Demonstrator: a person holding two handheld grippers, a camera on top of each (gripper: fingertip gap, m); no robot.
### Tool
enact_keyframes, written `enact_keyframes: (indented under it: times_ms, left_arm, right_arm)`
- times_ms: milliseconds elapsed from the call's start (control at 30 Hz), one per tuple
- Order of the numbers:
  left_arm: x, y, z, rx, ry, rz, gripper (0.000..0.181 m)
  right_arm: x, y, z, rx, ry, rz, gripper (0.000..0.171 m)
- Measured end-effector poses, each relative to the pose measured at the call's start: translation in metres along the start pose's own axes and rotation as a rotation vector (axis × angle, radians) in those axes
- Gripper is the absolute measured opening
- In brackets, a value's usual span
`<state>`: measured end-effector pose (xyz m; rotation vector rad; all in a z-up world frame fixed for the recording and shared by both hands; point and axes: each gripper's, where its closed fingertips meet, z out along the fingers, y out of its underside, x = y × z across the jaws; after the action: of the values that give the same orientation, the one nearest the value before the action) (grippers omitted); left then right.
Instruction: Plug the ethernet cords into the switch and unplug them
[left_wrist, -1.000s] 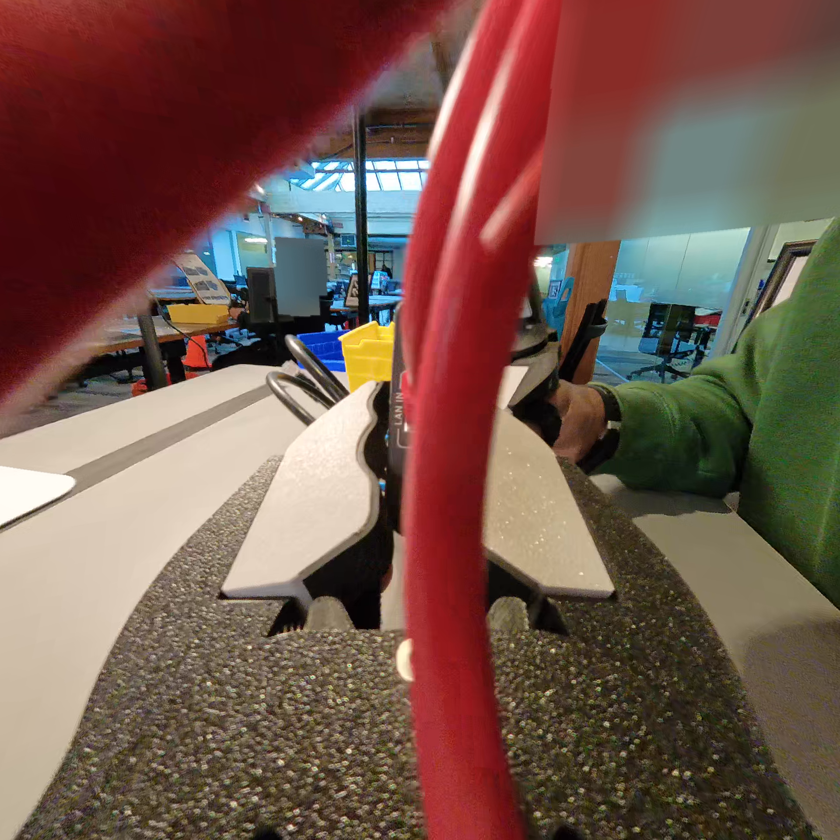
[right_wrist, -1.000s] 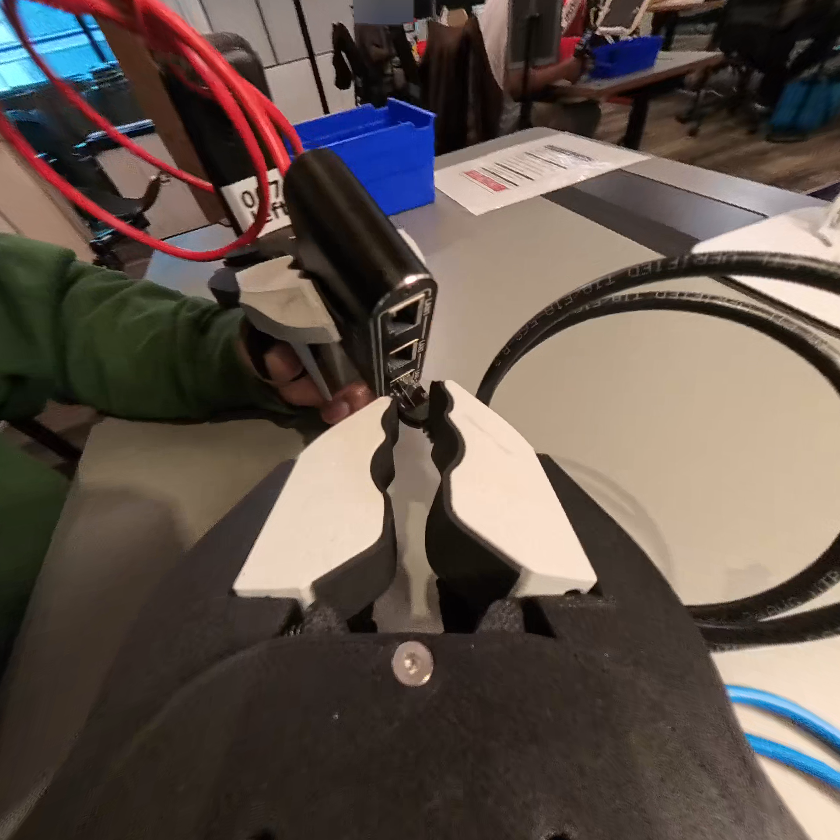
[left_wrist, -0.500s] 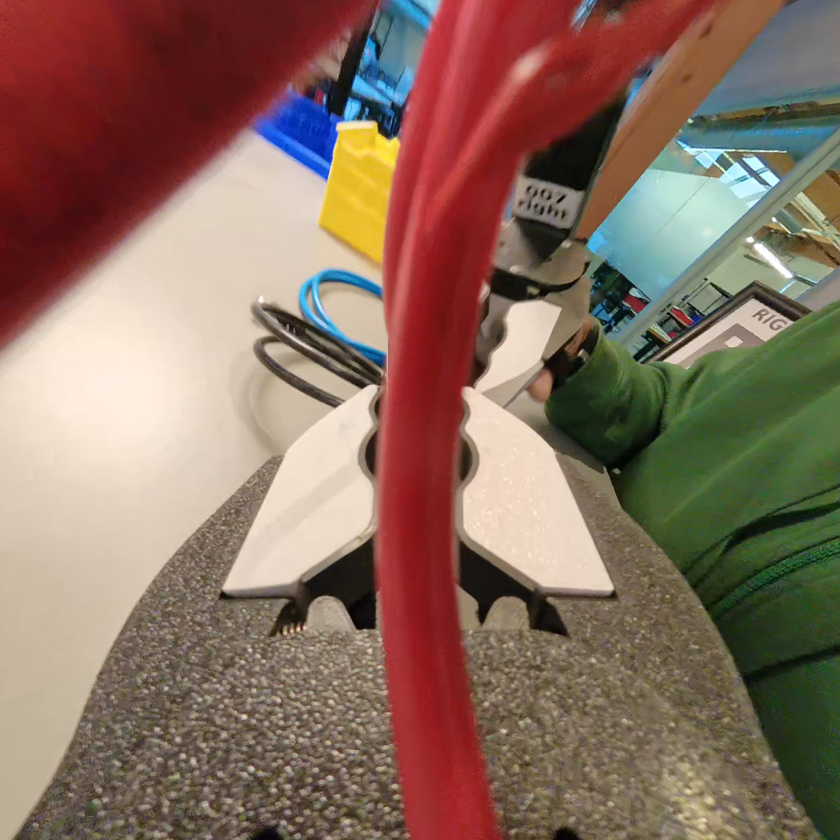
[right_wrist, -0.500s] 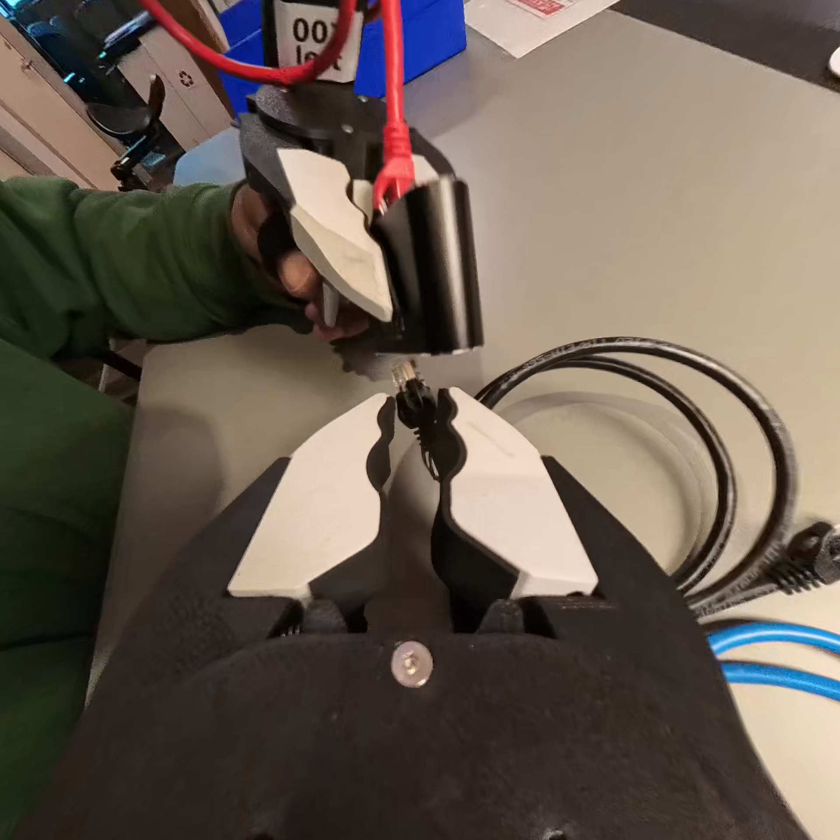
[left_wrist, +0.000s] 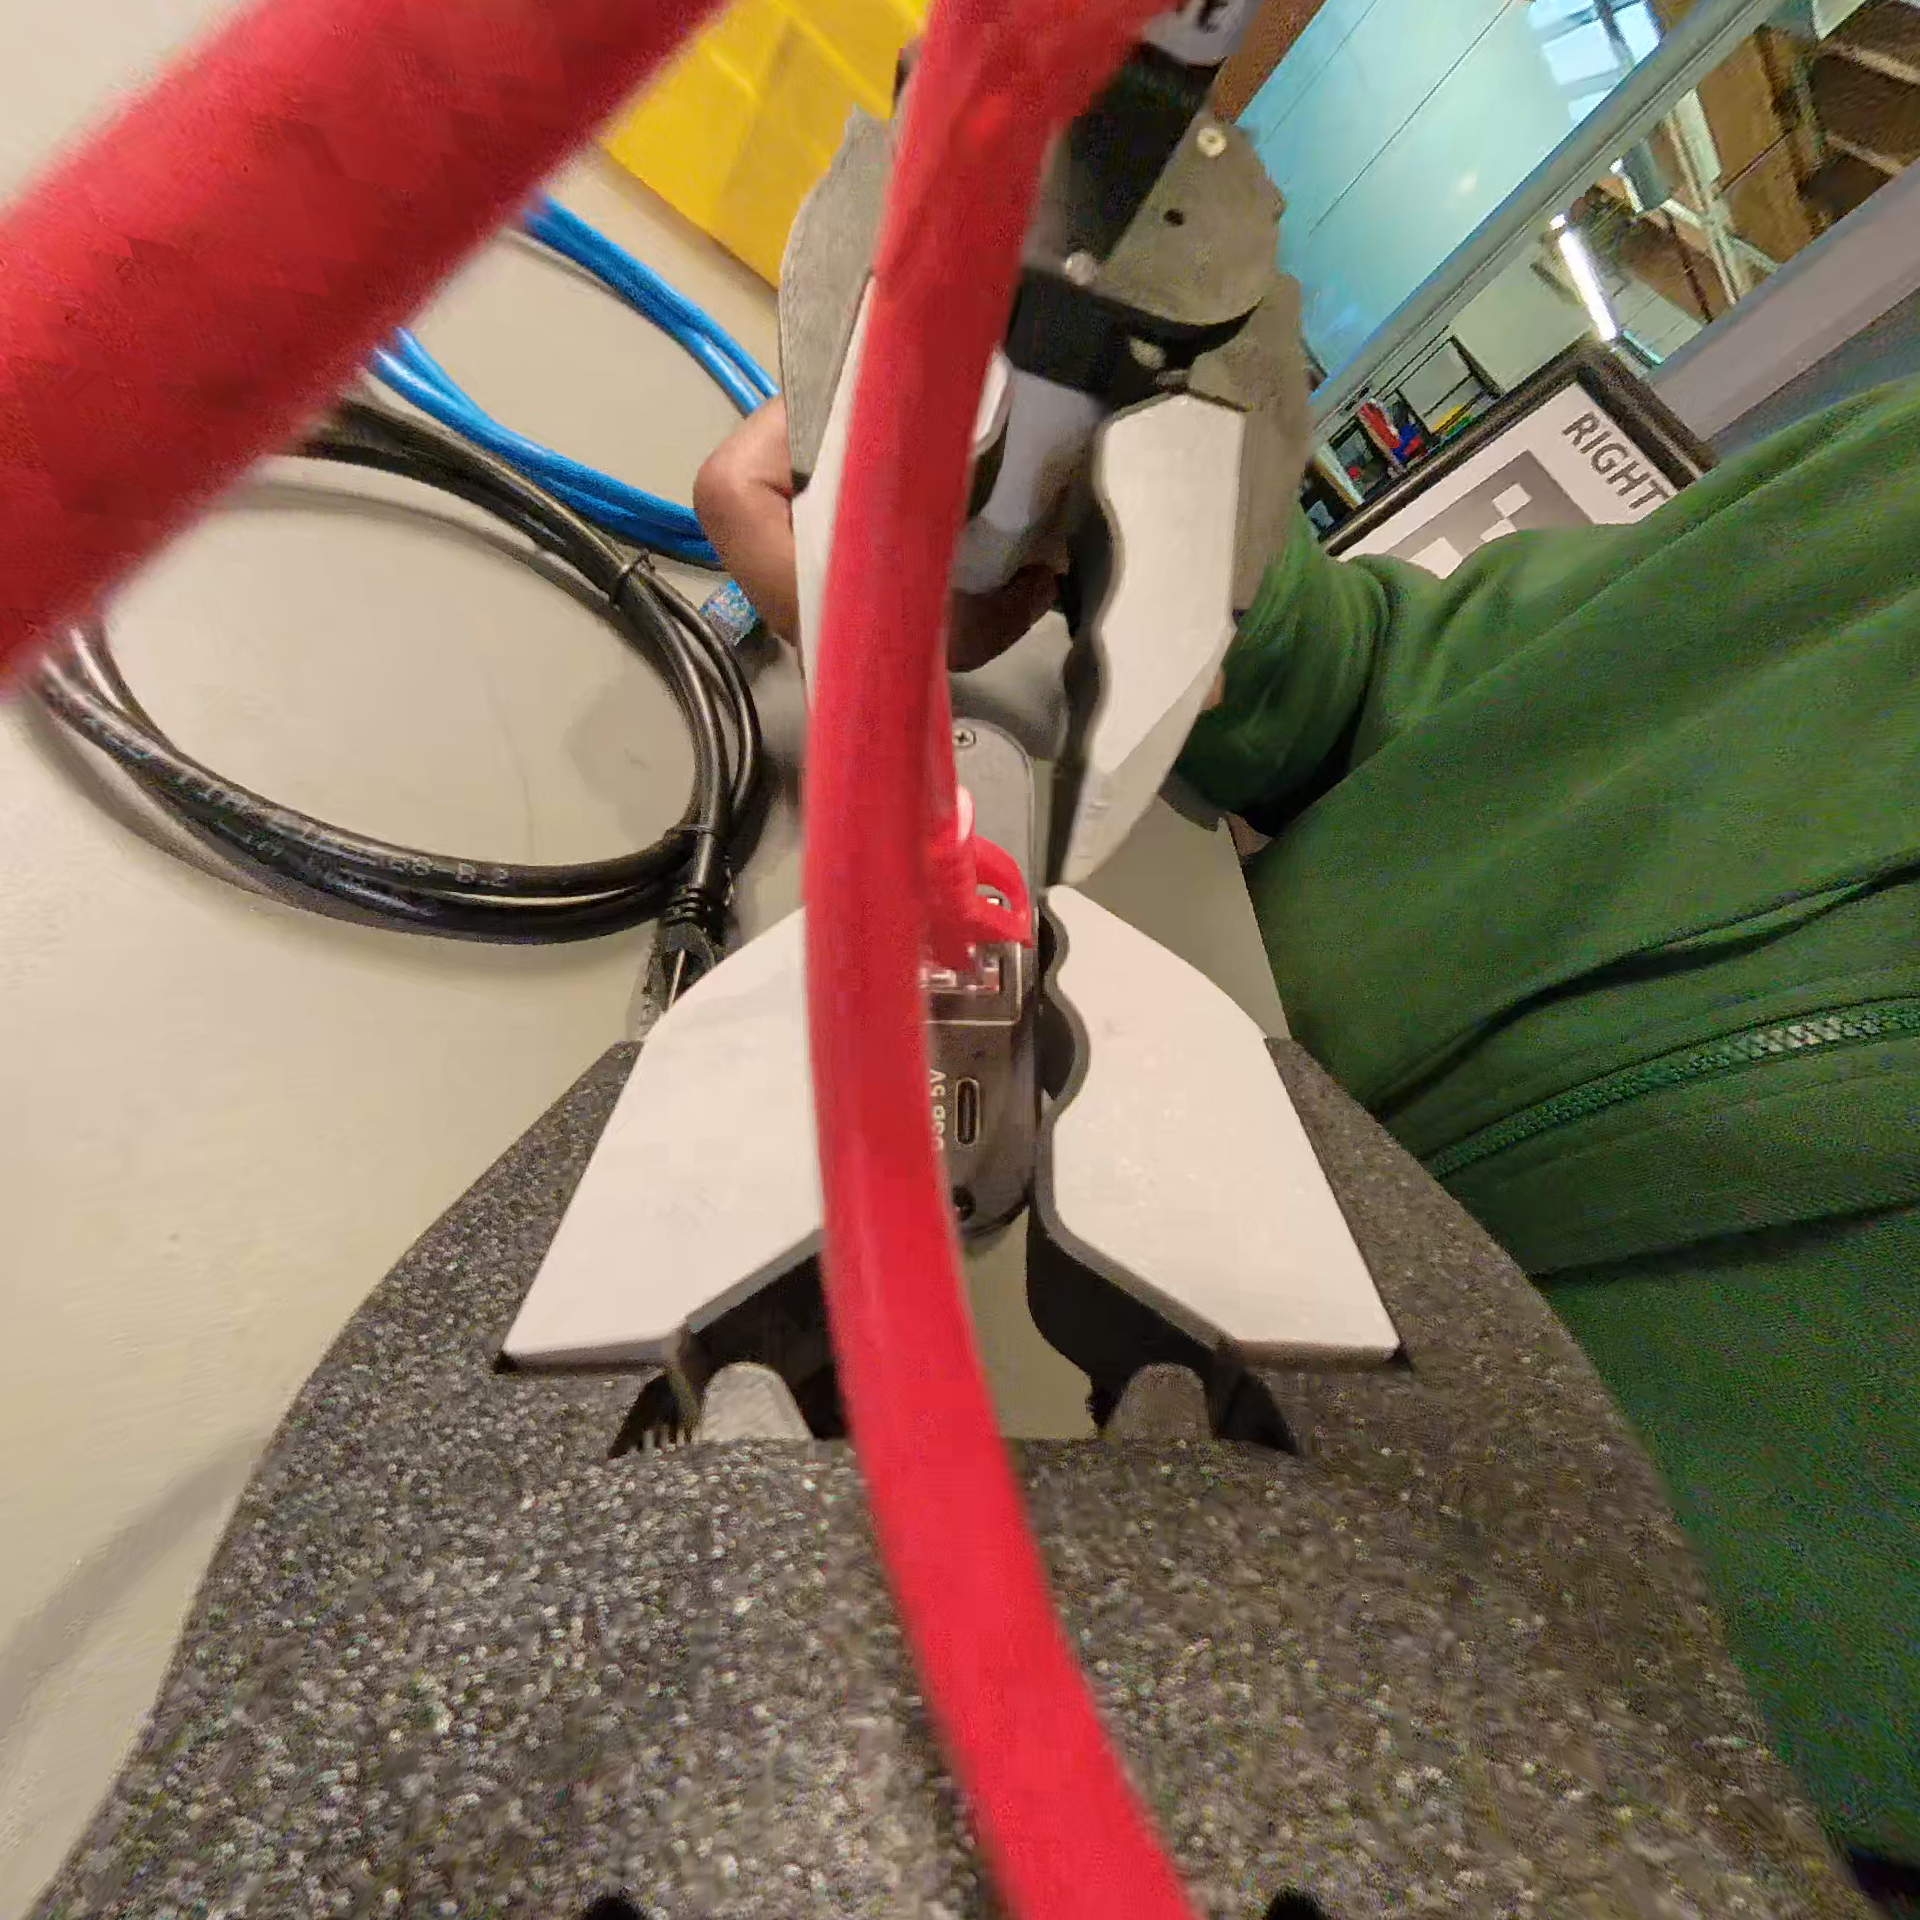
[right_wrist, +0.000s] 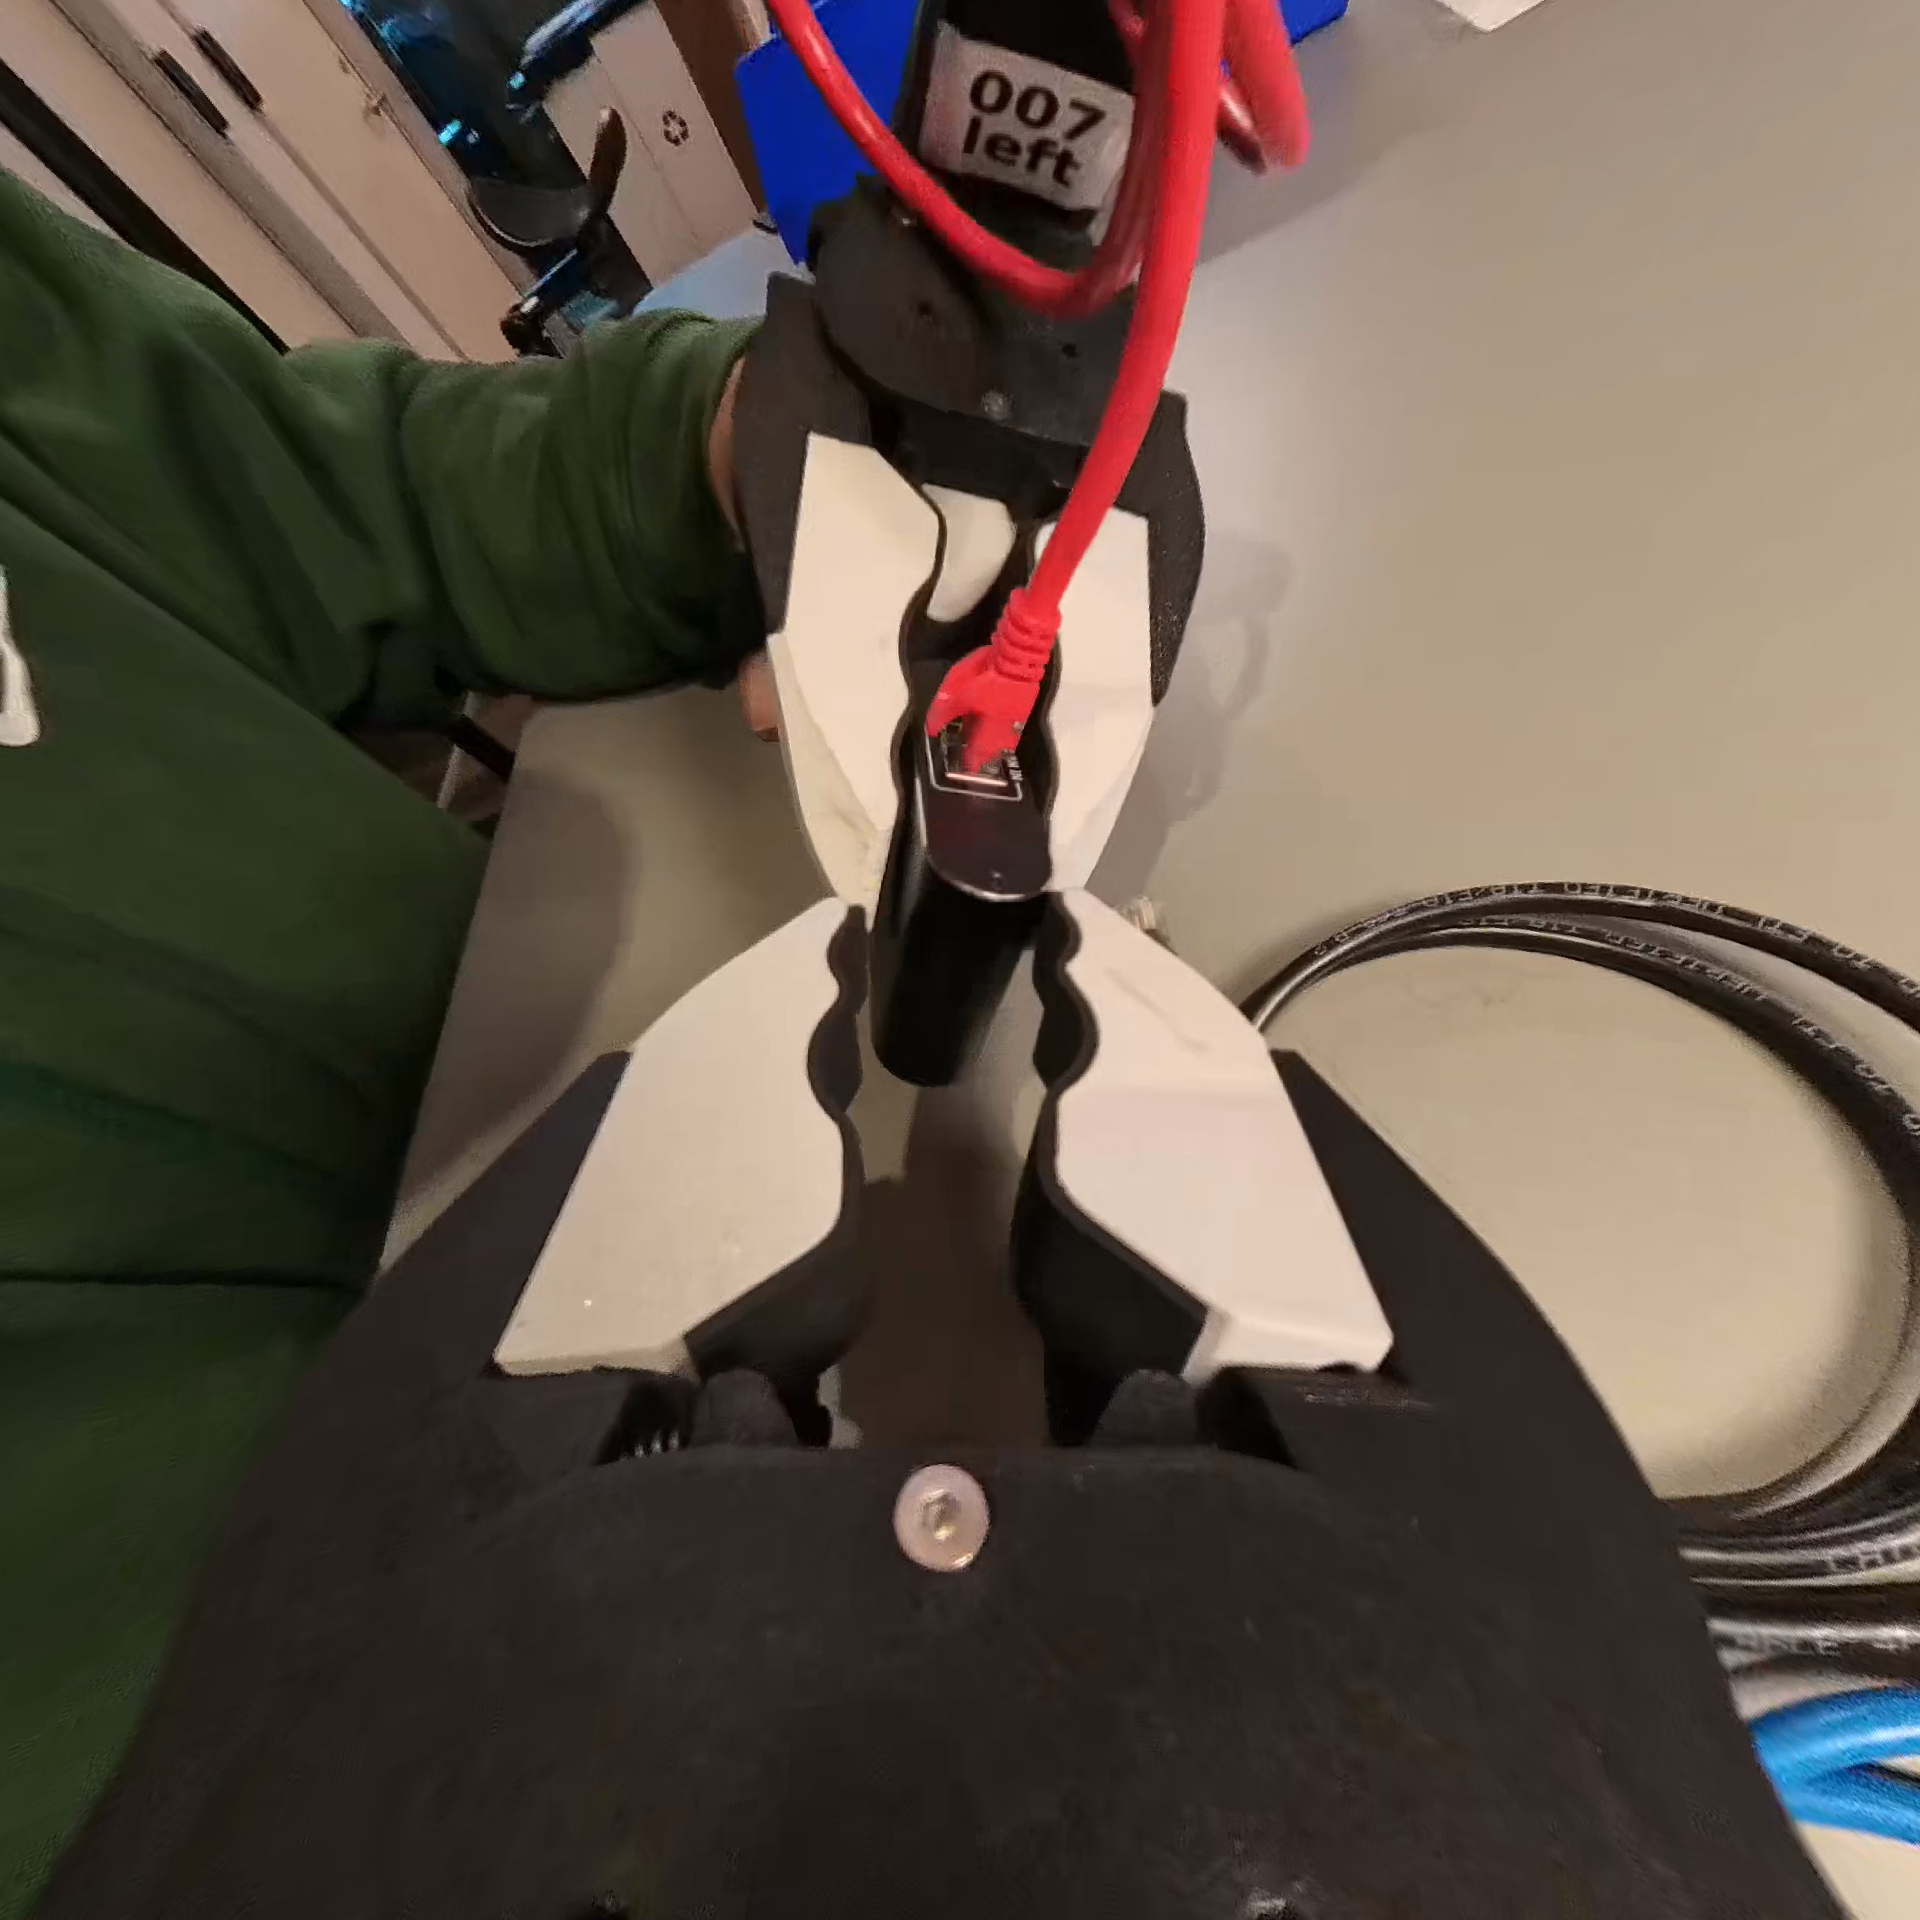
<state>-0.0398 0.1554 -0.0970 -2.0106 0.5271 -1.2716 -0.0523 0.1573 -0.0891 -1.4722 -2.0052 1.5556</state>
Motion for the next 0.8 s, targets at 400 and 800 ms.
enact_keyframes:
  times_ms: [400, 800]
  left_arm:
    - [-0.002, -0.007, -0.01, 0.054, 0.011, 0.002, 0.027]
    - [0.0, -0.024, -0.017, 0.167, 0.0, 0.079, 0.028]
  right_arm:
    - [-0.001, -0.002, 0.006, 0.034, -0.016, 0.013, 0.037]
    - [0.001, 0.004, 0.013, -0.001, -0.006, 0.07, 0.036]
